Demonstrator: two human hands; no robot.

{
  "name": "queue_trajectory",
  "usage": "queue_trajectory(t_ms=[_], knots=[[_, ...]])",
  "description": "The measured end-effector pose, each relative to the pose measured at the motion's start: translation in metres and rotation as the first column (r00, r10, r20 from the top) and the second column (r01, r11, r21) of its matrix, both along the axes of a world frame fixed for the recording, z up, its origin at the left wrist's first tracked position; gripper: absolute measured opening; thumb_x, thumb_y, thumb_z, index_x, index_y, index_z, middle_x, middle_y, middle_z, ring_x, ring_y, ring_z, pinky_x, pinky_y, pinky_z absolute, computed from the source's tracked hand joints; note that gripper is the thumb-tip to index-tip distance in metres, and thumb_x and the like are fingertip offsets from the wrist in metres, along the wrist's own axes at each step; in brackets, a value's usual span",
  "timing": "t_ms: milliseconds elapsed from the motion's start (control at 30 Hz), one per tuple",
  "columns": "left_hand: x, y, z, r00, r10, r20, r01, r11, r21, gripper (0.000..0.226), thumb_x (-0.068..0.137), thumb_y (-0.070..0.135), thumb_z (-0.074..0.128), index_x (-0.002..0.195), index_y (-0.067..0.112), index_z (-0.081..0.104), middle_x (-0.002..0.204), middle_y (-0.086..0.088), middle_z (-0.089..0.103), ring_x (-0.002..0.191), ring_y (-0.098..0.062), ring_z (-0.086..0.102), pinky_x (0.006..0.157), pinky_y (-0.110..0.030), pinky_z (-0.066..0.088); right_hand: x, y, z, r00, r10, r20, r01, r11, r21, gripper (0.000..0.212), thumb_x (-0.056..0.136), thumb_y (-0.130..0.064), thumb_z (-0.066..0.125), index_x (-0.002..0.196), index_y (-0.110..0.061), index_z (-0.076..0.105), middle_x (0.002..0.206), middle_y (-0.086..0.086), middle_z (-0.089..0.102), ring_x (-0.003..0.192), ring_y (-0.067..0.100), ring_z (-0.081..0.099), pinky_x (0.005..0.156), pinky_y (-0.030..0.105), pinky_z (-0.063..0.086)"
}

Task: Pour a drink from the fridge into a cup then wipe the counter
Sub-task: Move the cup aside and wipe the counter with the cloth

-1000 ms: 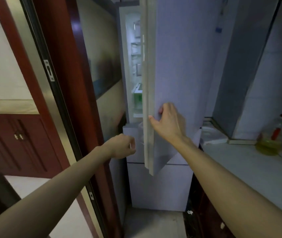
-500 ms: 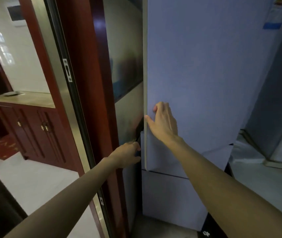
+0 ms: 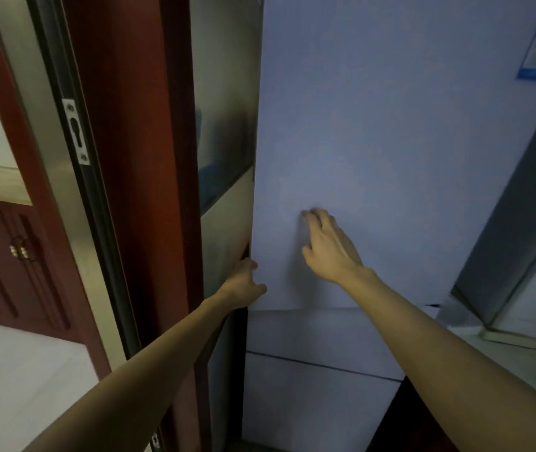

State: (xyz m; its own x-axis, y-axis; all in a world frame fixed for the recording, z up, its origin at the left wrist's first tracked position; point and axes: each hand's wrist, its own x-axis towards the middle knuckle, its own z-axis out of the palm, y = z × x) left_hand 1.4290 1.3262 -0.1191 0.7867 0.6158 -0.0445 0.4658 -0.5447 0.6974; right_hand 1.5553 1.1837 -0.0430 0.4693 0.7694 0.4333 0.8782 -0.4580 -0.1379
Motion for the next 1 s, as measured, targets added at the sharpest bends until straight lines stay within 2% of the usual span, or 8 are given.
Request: queue_trajectory(t_ms=[100, 267, 400, 633, 733, 833, 900, 1000], knots=[[0.02, 0.016, -0.001, 0.998, 0.039, 0.051, -0.038, 0.999, -0.03, 0.06, 0.094, 0.018, 0.063, 0.145, 0.005, 0.034, 0.147, -0.012, 0.04, 0.132, -0.028, 0.044, 0.105, -0.032, 0.039, 0.013, 0.014, -0.004, 1.0, -0.014, 0.028, 0.017, 0.995, -0.095, 0.072, 0.085, -0.014, 0.053, 0.151, -0.01, 0.023, 0.158, 0.012, 0.019, 0.142, 0.03, 0.027, 0.111, 0.04, 0.033], [0.049, 0.034, -0.003, 0.993, 0.072, 0.09, -0.072, 0.997, -0.01, 0.059, 0.094, 0.02, 0.061, 0.144, 0.002, 0.037, 0.148, -0.014, 0.04, 0.133, -0.03, 0.043, 0.111, -0.039, 0.039, 0.037, 0.028, -0.006, 0.996, 0.007, 0.088, 0.005, 0.99, -0.144, 0.075, 0.081, -0.01, 0.055, 0.15, -0.008, 0.026, 0.159, 0.011, 0.019, 0.143, 0.028, 0.027, 0.111, 0.04, 0.033], [0.064, 0.047, -0.008, 0.992, 0.076, 0.104, -0.077, 0.997, 0.005, 0.064, 0.092, 0.023, 0.063, 0.144, 0.0, 0.034, 0.15, -0.016, 0.036, 0.134, -0.033, 0.042, 0.11, -0.045, 0.039, 0.05, 0.038, -0.006, 0.994, -0.023, 0.103, 0.046, 0.972, -0.23, 0.08, 0.082, -0.01, 0.057, 0.153, -0.011, 0.02, 0.162, 0.005, 0.01, 0.149, 0.023, 0.014, 0.117, 0.041, 0.026], [0.081, 0.056, -0.01, 0.992, -0.124, 0.025, 0.122, 0.991, 0.061, 0.075, 0.097, 0.022, 0.058, 0.155, 0.003, 0.016, 0.161, -0.013, 0.021, 0.146, -0.026, 0.026, 0.119, -0.032, 0.022, 0.085, 0.045, -0.006, 0.981, -0.179, -0.075, 0.129, 0.892, -0.432, 0.079, 0.095, -0.016, 0.048, 0.155, -0.017, -0.004, 0.163, -0.001, -0.009, 0.15, 0.018, -0.001, 0.12, 0.04, 0.016], [0.086, 0.056, -0.008, 0.983, -0.182, -0.013, 0.183, 0.979, 0.092, 0.073, 0.098, 0.024, 0.056, 0.156, 0.005, 0.015, 0.163, -0.012, 0.018, 0.148, -0.025, 0.023, 0.121, -0.032, 0.019, 0.087, 0.044, -0.002, 0.965, -0.211, -0.155, 0.114, 0.872, -0.476, 0.08, 0.096, -0.016, 0.047, 0.155, -0.022, -0.008, 0.163, 0.0, -0.012, 0.149, 0.021, 0.01, 0.119, 0.039, 0.022], [0.092, 0.051, -0.004, 0.974, -0.22, -0.057, 0.225, 0.967, 0.123, 0.069, 0.098, 0.025, 0.056, 0.154, 0.004, 0.02, 0.16, -0.013, 0.024, 0.145, -0.026, 0.028, 0.119, -0.034, 0.025, 0.085, 0.045, 0.007, 0.94, -0.23, -0.251, 0.112, 0.905, -0.41, 0.08, 0.095, -0.022, 0.05, 0.156, -0.025, -0.002, 0.163, 0.004, -0.001, 0.146, 0.025, 0.024, 0.115, 0.038, 0.029], [0.095, 0.046, -0.002, 0.969, -0.236, -0.075, 0.245, 0.956, 0.161, 0.063, 0.097, 0.023, 0.056, 0.151, 0.004, 0.028, 0.155, -0.014, 0.032, 0.141, -0.027, 0.034, 0.116, -0.035, 0.03, 0.082, 0.044, 0.013, 0.941, -0.197, -0.274, 0.1, 0.938, -0.332, 0.071, 0.094, -0.023, 0.051, 0.155, -0.019, 0.015, 0.16, 0.008, 0.021, 0.141, 0.026, 0.034, 0.111, 0.035, 0.034], [0.107, 0.033, 0.003, 0.952, -0.293, -0.085, 0.305, 0.924, 0.229, 0.049, 0.095, 0.021, 0.058, 0.139, 0.006, 0.045, 0.14, -0.015, 0.046, 0.128, -0.027, 0.045, 0.107, -0.036, 0.039, 0.079, 0.024, 0.016, 0.958, -0.205, -0.202, 0.144, 0.949, -0.279, 0.054, 0.093, -0.024, 0.051, 0.144, -0.014, 0.039, 0.144, 0.012, 0.047, 0.127, 0.03, 0.049, 0.101, 0.036, 0.043]])
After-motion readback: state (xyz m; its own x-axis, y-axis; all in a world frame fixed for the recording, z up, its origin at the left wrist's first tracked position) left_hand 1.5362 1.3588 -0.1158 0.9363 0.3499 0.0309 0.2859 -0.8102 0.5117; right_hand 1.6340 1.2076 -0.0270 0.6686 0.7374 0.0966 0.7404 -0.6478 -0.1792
